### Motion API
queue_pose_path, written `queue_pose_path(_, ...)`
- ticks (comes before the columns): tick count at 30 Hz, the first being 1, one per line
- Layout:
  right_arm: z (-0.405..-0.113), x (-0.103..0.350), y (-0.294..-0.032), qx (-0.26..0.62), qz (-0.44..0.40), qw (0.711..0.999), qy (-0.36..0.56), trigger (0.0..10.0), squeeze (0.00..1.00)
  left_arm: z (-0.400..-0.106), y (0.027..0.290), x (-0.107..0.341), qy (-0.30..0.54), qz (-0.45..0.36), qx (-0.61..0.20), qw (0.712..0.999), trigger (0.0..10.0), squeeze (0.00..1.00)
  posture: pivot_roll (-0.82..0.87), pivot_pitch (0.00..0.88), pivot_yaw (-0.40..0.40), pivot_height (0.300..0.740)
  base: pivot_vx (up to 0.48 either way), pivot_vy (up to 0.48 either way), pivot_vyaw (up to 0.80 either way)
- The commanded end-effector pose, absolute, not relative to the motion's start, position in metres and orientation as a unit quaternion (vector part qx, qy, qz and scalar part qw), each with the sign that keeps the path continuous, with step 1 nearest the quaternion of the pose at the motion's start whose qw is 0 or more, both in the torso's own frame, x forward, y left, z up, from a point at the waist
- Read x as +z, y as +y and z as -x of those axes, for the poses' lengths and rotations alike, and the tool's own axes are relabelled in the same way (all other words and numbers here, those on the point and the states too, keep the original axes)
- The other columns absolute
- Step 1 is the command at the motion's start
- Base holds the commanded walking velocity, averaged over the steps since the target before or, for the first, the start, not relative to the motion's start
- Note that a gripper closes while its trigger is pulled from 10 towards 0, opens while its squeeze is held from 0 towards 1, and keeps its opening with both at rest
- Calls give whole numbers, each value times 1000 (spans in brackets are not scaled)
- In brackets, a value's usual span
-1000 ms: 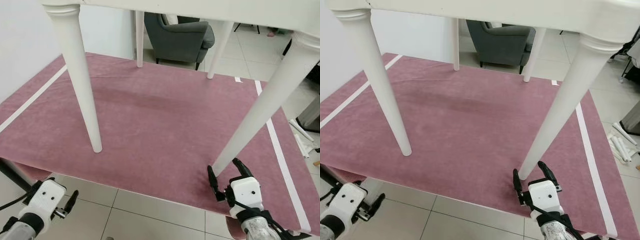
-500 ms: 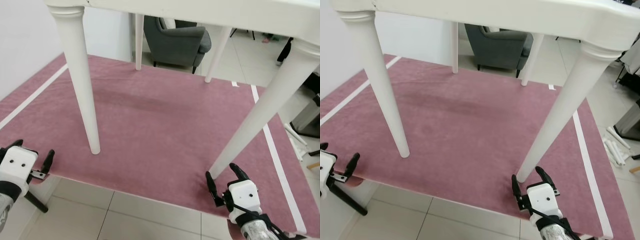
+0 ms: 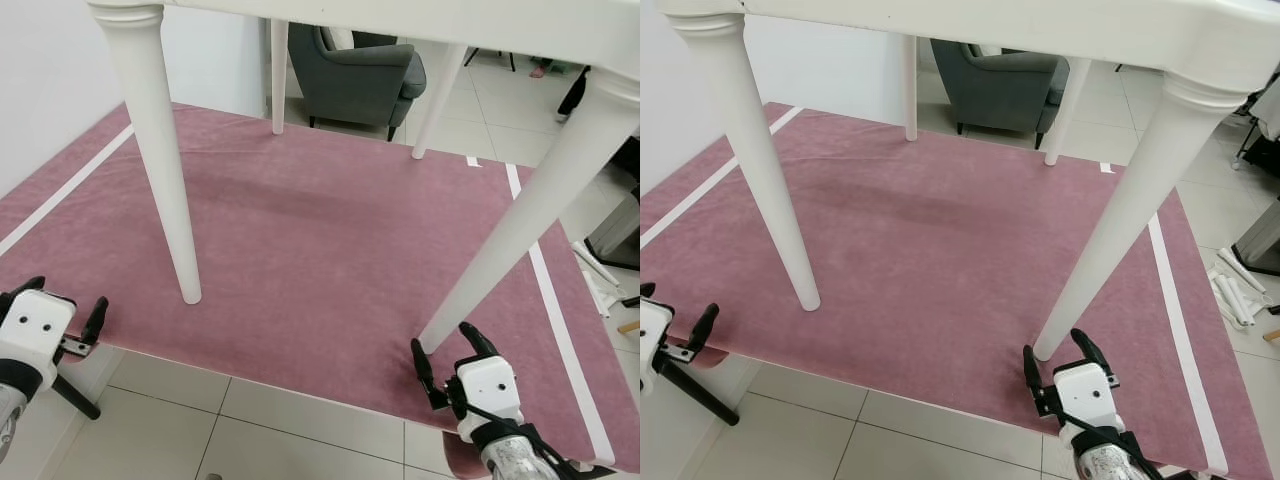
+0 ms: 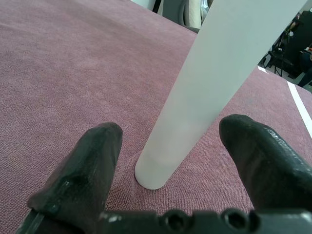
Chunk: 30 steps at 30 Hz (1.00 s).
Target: Building children table
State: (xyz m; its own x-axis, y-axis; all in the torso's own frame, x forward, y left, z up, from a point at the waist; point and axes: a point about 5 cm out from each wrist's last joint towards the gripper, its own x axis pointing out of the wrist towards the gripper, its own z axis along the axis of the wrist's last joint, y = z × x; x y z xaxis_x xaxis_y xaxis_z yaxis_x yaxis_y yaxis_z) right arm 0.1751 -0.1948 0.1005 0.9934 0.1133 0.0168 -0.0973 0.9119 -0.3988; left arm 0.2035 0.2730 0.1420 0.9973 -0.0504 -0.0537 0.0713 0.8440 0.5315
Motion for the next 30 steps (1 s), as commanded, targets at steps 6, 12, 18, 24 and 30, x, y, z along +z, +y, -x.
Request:
queue_pose_path(6,-174,98,-196,55,199,978,-11,10000,0,-197,284,133,22,-273,64,960,10000,0,176,44,-50,740,0,0,0)
queue_pose_path(12,-174,98,-196,55,199,978,-11,10000,0,-197,284,133,22,-273,64,960,10000,0,176,44,-50,740,0,0,0)
queue_pose_path(18,-174,98,-196,55,199,978,-11,10000,0,-197,284,133,22,-273,64,960,10000,0,176,44,-50,740,0,0,0)
queue_pose_path(24,-174,98,-196,55,199,978,-11,10000,0,-197,284,133,22,-273,64,960,10000,0,176,44,-50,740,0,0,0)
queue_pose_path(30,-174,98,-196,55,199,978,-11,10000,0,-197,284,133,22,-273,64,960,10000,0,176,44,-50,740,0,0,0)
